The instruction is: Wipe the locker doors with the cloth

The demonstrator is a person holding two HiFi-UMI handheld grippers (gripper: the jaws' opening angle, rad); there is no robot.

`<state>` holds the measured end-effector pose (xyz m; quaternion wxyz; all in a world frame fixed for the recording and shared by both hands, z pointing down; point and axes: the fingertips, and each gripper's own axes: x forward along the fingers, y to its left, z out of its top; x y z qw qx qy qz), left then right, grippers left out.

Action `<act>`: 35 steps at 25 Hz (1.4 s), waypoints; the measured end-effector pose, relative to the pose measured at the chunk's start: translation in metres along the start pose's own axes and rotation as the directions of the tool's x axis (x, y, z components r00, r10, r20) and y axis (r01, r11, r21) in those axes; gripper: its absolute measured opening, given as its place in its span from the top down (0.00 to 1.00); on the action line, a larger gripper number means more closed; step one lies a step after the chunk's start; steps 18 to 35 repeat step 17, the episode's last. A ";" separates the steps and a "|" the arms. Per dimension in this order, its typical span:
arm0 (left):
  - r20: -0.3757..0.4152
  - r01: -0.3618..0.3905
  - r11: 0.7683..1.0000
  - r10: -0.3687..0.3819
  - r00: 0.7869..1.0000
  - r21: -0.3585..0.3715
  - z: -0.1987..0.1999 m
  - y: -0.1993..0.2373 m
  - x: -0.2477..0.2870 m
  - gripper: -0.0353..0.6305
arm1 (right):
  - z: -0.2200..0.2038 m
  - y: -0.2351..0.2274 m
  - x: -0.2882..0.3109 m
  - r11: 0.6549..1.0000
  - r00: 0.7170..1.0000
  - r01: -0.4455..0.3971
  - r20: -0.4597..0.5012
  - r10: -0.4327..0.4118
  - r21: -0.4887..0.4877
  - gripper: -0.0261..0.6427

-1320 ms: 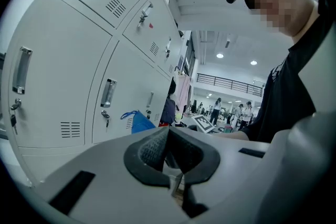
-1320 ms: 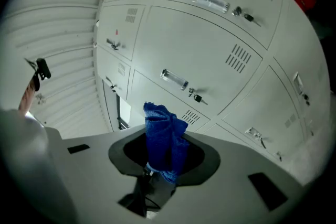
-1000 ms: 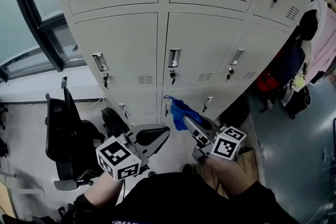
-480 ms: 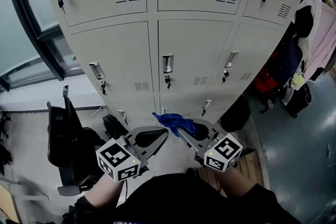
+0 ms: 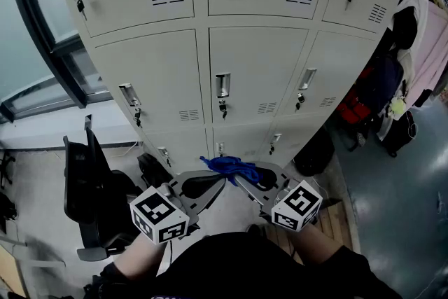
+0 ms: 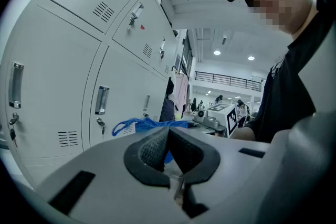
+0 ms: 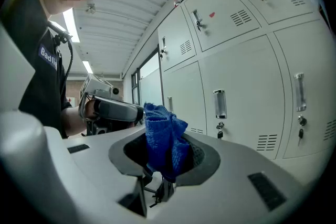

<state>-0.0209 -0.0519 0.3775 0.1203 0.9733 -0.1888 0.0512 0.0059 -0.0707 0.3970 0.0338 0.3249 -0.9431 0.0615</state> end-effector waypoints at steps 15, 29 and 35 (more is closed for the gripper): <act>0.000 -0.002 1.000 0.002 1.000 -0.002 -0.003 -0.001 -0.010 0.94 | -0.008 0.005 0.005 1.000 1.000 0.024 -0.011 -0.024 0.004 0.81; 0.000 -0.002 1.000 0.002 1.000 0.000 -0.003 -0.001 -0.012 0.94 | -0.007 0.006 0.006 1.000 1.000 0.021 -0.012 -0.021 -0.002 0.81; 0.000 -0.002 1.000 0.002 1.000 0.000 -0.003 -0.001 -0.012 0.94 | -0.007 0.006 0.006 1.000 1.000 0.021 -0.012 -0.021 -0.002 0.81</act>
